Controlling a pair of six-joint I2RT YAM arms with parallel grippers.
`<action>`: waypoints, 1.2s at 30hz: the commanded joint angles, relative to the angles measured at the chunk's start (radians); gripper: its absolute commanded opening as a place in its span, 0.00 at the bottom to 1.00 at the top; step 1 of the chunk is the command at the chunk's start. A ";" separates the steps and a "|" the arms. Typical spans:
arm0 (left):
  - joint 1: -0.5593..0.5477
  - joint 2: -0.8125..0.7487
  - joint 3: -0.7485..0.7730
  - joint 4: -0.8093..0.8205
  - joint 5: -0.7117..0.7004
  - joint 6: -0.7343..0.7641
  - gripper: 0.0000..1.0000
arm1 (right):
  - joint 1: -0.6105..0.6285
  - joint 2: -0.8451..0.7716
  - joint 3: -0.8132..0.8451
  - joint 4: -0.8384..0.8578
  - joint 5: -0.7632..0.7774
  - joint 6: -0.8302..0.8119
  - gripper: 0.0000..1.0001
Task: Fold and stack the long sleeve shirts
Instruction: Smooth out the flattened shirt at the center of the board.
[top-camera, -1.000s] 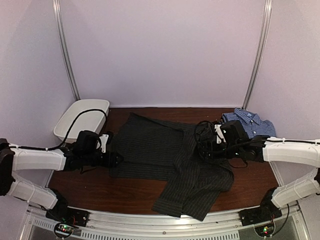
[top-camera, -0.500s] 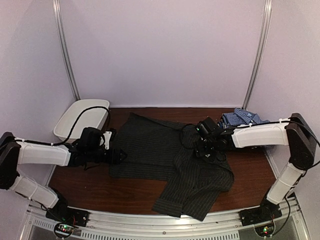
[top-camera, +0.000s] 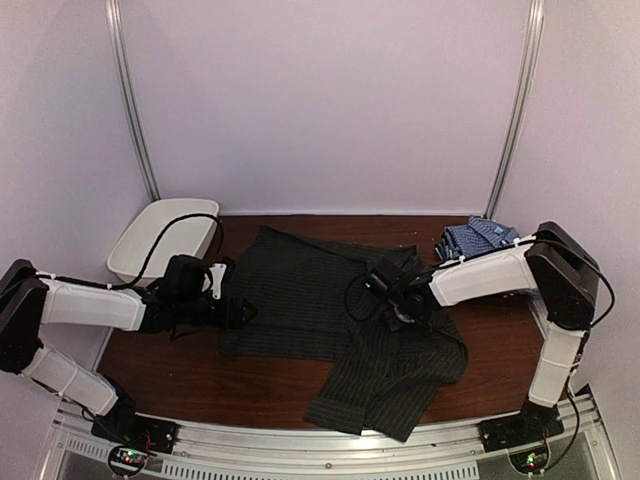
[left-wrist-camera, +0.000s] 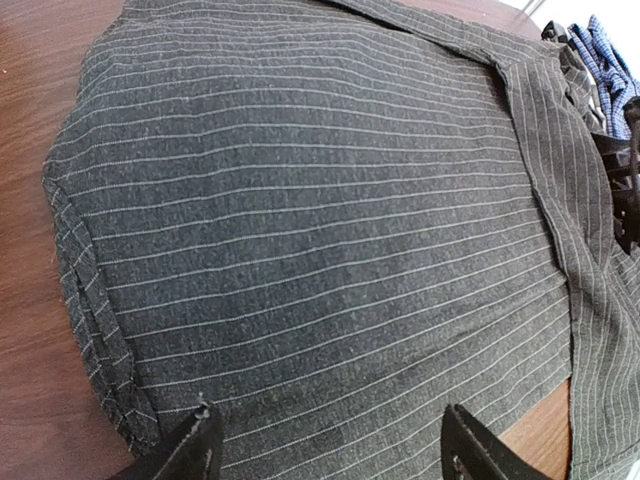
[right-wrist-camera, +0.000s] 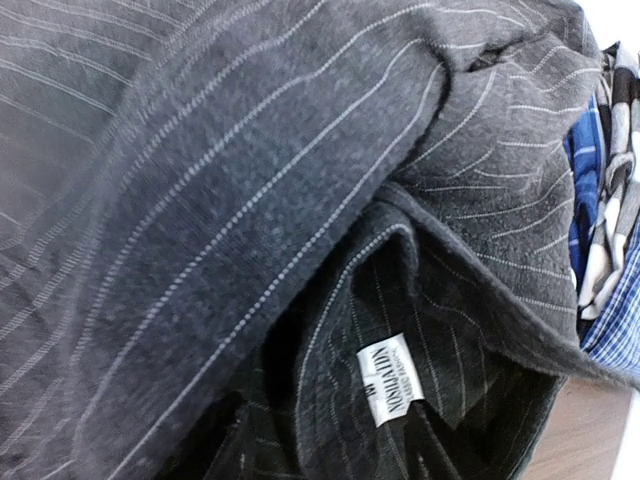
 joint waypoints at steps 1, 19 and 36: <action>-0.004 0.008 0.024 0.055 0.015 -0.009 0.76 | -0.001 0.049 0.041 -0.031 0.105 -0.009 0.45; -0.004 0.092 -0.073 0.115 -0.065 0.000 0.70 | -0.230 -0.144 -0.014 -0.094 0.191 -0.058 0.10; -0.004 0.085 -0.079 0.111 -0.065 0.004 0.73 | -0.226 -0.401 -0.052 -0.090 0.020 -0.026 0.59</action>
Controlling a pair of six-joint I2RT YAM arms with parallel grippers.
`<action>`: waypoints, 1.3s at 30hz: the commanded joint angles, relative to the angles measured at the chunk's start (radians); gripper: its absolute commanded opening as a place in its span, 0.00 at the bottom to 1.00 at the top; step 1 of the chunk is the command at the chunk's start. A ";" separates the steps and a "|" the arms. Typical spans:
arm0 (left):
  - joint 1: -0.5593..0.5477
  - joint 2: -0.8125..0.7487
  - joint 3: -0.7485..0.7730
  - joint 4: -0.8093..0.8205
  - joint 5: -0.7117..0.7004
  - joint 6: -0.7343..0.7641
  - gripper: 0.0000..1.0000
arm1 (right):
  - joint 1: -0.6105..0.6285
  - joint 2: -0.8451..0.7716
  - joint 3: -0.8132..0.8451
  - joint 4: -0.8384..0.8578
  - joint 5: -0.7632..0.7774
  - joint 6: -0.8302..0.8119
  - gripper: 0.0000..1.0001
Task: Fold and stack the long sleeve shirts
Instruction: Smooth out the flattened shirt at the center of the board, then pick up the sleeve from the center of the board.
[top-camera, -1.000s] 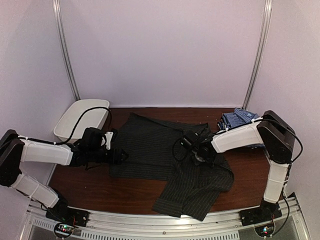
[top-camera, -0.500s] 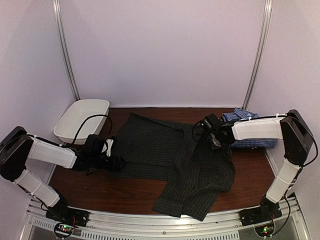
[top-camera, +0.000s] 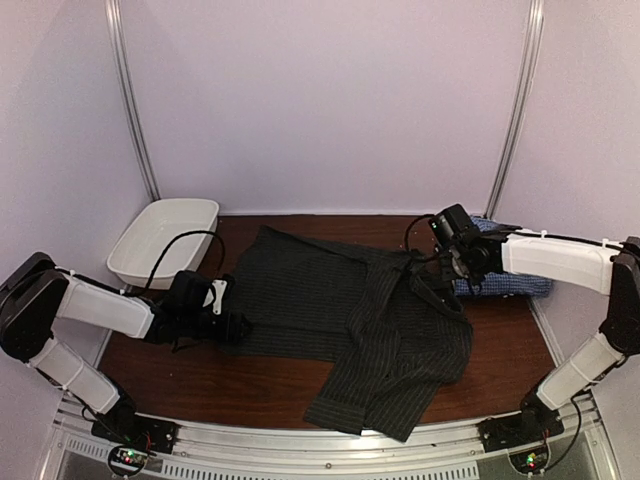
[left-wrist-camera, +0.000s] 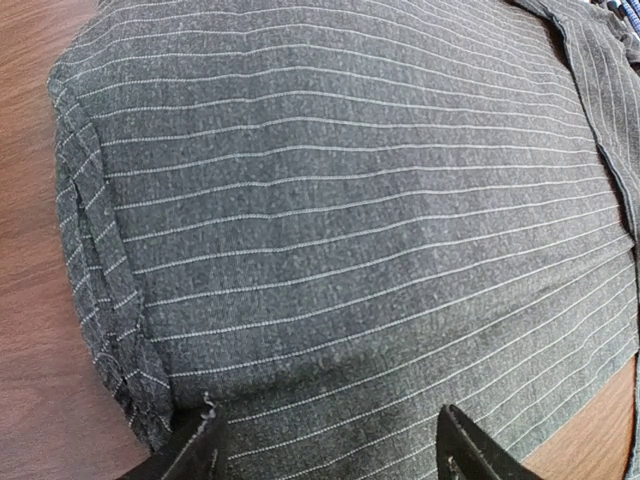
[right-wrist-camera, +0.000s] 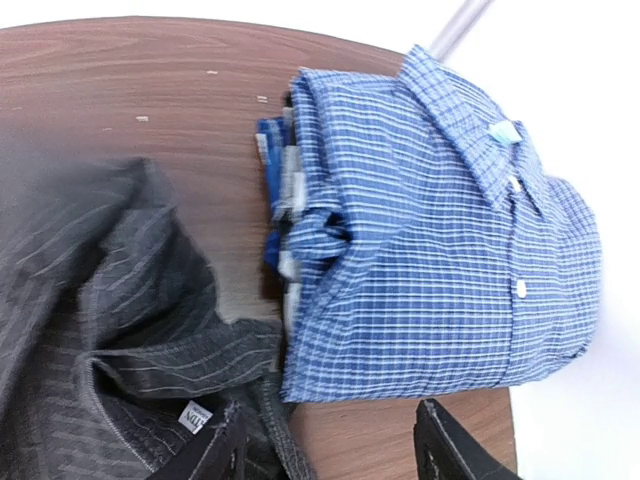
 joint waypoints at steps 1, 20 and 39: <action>-0.004 -0.012 -0.003 0.032 -0.005 0.004 0.73 | 0.075 -0.069 -0.048 0.062 -0.145 0.005 0.59; -0.004 -0.046 -0.018 0.053 0.025 -0.004 0.73 | 0.133 0.233 -0.088 0.495 -0.696 0.092 0.60; -0.004 -0.005 -0.010 0.076 0.031 -0.007 0.73 | 0.188 0.055 -0.114 0.327 -0.508 0.164 0.58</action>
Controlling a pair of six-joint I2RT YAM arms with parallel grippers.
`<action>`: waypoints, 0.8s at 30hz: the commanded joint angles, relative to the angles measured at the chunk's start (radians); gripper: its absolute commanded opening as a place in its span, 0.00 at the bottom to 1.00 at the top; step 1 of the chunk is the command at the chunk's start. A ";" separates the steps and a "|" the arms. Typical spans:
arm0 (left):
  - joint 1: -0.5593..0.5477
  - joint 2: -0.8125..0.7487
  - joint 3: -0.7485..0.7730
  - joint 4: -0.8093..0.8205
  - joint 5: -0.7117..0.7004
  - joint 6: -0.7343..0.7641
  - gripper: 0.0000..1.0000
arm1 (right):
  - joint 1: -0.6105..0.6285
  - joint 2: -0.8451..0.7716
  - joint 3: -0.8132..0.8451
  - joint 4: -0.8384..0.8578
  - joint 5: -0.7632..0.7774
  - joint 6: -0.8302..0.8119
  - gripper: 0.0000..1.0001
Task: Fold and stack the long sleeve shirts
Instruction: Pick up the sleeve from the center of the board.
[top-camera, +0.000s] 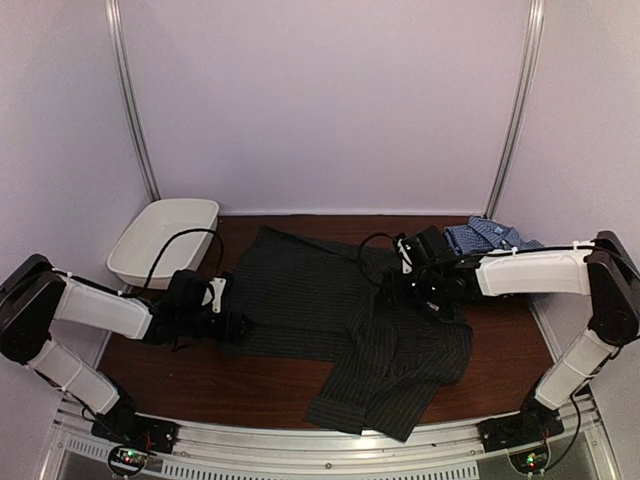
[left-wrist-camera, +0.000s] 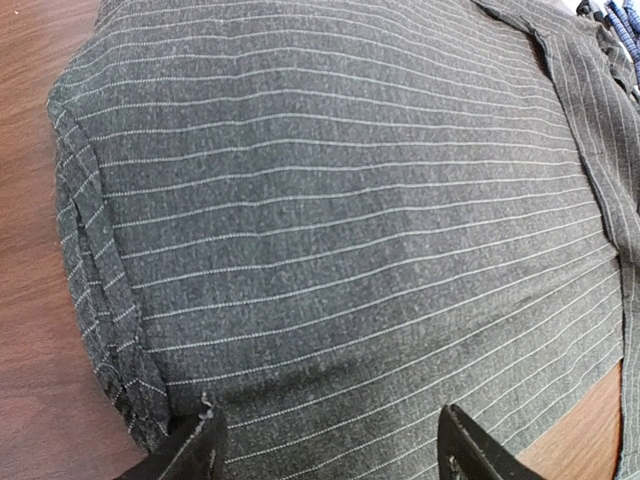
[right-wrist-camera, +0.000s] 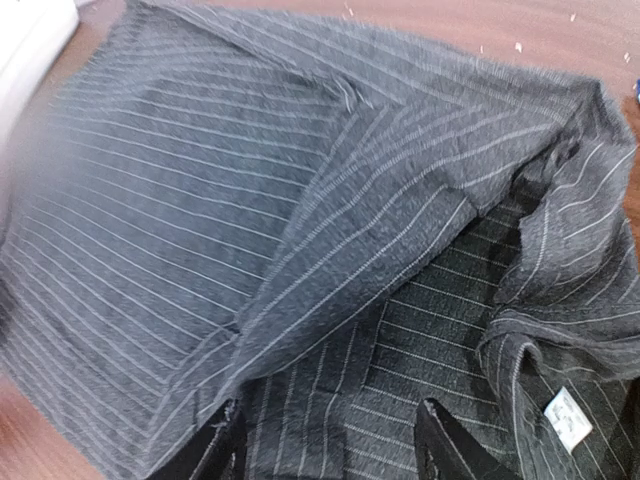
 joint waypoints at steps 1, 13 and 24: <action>-0.004 0.017 -0.002 0.051 0.011 -0.005 0.73 | 0.044 -0.064 -0.023 -0.028 0.043 0.031 0.59; -0.005 0.007 0.002 0.049 0.016 -0.006 0.73 | 0.101 0.149 0.052 0.040 0.029 0.050 0.54; -0.005 0.021 -0.009 0.054 0.006 0.007 0.73 | 0.066 0.182 0.370 -0.159 0.222 -0.097 0.00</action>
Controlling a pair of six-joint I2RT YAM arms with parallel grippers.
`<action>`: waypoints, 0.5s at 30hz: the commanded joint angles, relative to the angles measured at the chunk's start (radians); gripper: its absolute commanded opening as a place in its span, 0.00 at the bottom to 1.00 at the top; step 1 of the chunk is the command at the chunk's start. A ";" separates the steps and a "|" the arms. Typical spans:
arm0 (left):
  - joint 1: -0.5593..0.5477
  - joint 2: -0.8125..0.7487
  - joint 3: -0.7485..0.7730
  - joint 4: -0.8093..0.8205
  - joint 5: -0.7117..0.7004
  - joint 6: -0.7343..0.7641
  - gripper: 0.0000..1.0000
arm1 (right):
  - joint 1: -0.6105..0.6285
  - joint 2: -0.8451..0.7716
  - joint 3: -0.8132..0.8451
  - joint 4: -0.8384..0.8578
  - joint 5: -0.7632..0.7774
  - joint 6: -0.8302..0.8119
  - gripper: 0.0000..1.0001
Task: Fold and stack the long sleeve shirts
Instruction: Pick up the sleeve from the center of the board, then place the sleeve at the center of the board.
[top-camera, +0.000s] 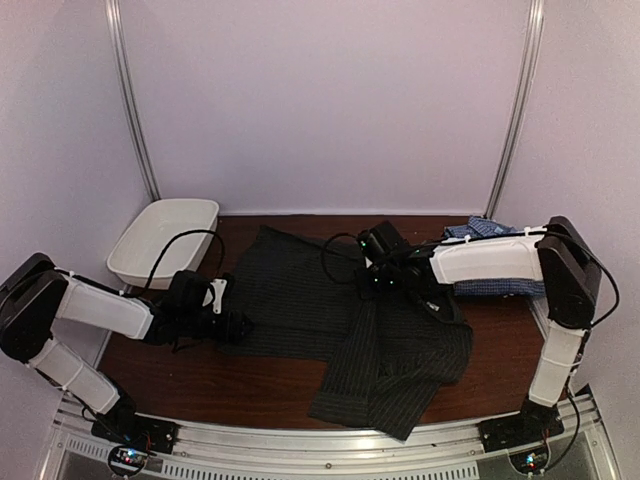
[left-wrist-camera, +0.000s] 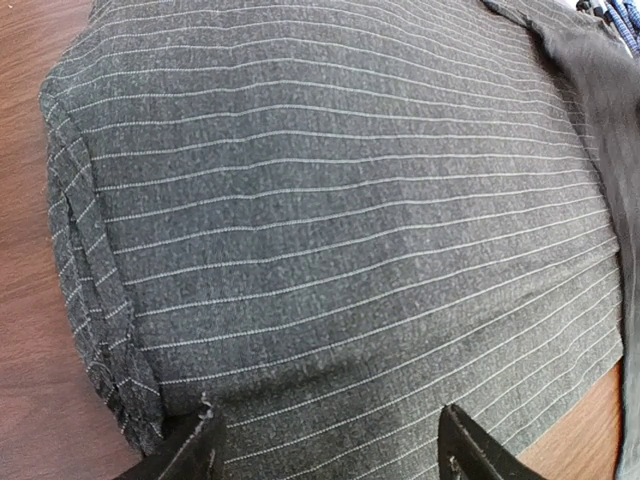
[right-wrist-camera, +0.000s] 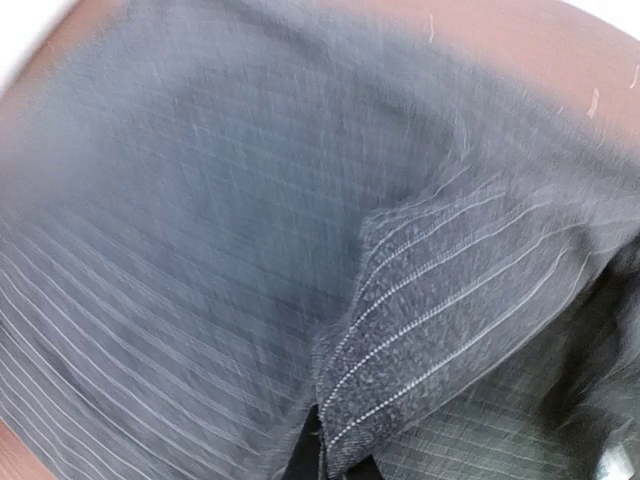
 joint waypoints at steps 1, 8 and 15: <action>-0.005 0.011 -0.009 0.051 -0.004 0.009 0.73 | -0.046 -0.050 0.152 -0.082 0.139 -0.090 0.00; -0.005 0.026 -0.018 0.059 -0.003 0.009 0.73 | -0.209 0.096 0.423 -0.163 0.174 -0.171 0.03; -0.005 0.027 -0.016 0.058 0.000 0.006 0.73 | -0.337 0.321 0.706 -0.187 0.151 -0.191 0.20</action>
